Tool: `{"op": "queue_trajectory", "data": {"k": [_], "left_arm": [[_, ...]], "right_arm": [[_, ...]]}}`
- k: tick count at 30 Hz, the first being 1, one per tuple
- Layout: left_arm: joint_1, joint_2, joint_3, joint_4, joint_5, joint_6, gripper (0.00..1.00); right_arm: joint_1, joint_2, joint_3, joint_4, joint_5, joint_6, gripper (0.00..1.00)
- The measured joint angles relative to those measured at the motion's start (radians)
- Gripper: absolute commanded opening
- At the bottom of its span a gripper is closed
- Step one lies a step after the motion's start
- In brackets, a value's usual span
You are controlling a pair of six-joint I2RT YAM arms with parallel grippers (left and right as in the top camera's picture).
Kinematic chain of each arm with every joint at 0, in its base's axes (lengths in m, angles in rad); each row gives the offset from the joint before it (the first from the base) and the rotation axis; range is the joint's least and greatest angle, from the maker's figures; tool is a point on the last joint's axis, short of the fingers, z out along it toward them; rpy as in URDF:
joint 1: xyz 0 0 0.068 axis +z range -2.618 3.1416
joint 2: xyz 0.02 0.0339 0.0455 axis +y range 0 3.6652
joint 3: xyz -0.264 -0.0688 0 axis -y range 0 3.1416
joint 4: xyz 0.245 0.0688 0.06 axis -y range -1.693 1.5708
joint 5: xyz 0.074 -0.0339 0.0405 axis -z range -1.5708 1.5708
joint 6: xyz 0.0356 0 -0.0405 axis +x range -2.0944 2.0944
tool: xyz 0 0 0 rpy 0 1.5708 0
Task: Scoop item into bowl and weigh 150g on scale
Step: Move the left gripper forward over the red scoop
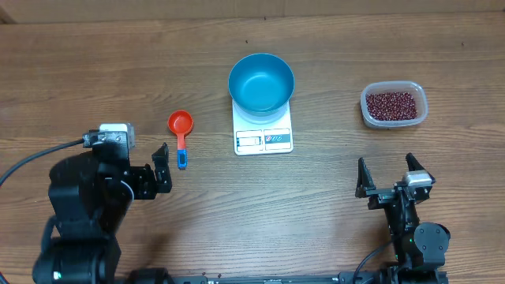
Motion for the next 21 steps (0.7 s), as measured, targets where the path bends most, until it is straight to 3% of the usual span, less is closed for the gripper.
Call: {"op": "queue_trajectory", "data": {"k": [21], "left_arm": [[0.000,0.473,0.349,-0.285,0.000,0.028,1.00]], "right_arm": [[0.000,0.000,0.000,-0.001,0.000,0.000,1.00]]}}
